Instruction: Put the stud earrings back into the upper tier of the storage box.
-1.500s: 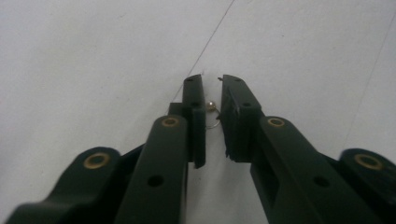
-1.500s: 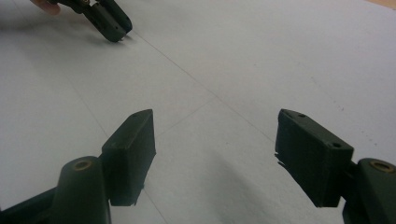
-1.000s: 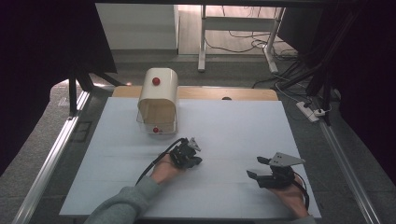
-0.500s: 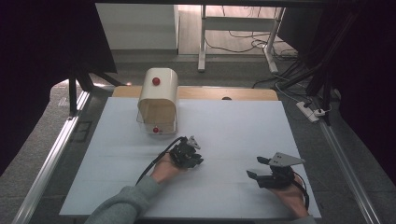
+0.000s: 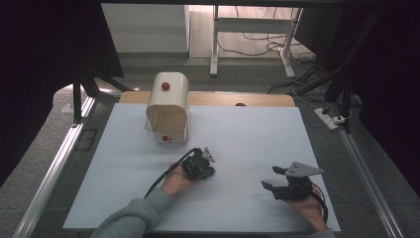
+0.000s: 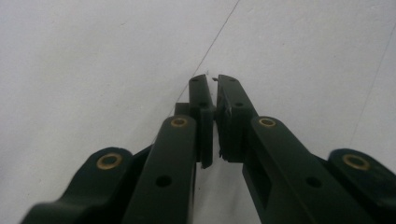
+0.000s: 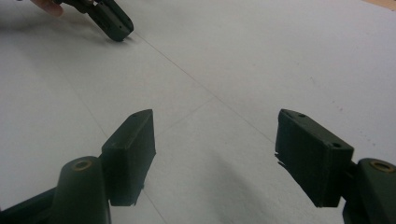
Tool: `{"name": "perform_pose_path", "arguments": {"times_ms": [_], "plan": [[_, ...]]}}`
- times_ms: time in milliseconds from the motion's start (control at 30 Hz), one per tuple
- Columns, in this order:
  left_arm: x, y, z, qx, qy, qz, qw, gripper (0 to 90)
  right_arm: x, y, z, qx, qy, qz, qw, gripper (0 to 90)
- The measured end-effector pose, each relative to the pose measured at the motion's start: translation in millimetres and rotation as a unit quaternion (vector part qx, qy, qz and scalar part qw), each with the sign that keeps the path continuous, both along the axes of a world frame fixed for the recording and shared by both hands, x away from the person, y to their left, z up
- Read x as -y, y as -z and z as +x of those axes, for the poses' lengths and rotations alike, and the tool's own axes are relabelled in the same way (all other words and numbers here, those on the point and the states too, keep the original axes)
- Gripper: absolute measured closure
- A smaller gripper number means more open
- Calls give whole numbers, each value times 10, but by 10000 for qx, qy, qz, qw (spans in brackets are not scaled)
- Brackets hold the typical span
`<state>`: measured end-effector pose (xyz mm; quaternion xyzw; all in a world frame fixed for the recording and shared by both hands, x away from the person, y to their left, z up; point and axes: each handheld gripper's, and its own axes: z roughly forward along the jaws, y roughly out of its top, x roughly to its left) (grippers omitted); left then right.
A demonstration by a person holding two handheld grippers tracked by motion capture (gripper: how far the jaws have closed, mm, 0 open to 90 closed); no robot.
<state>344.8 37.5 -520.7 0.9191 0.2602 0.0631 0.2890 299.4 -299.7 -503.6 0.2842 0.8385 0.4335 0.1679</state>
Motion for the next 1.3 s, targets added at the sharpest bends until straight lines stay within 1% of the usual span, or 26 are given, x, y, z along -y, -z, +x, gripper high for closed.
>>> {"name": "perform_pose_path", "arguments": {"times_ms": [100, 333, 400, 533, 600, 800, 933, 1033, 1133, 1300], "plan": [[-14, -3, 5, -24, 8, -40, 10000, 848, 0, 1, -1, 18, 16, 19, 10000, 279], [-74, -53, 18, -26, -39, -244, 9997, 848, 1, 2, 0, 18, 16, 22, 10000, 278], [-97, -77, 13, -10, -58, -300, 9995, 848, 2, 1, 1, 15, 13, 28, 10000, 278], [-162, -159, -9, 39, -89, -481, 9988, 848, 0, 1, 0, 23, 12, 25, 10000, 278], [-200, -207, -25, 58, -120, -627, 9979, 849, 3, -4, -2, 21, 6, 9, 10000, 278], [-338, -371, -73, 175, -184, -942, 9952, 848, 2, -2, 0, 28, 6, 20, 10000, 278], [-427, -462, -110, 163, -207, -1182, 9926, 848, -2, -3, -4, 30, 9, 16, 10000, 278], [-492, -535, -135, 244, -196, -1265, 9915, 848, -2, -3, -3, 29, 15, 19, 10000, 278], [-554, -611, -156, 280, -234, -1402, 9894, 848, -4, -3, -3, 31, 16, 21, 10000, 278], [-646, -767, -188, 429, -263, -1576, 9862, 848, -3, -4, -5, 33, 22, 34, 10000, 278]]}}
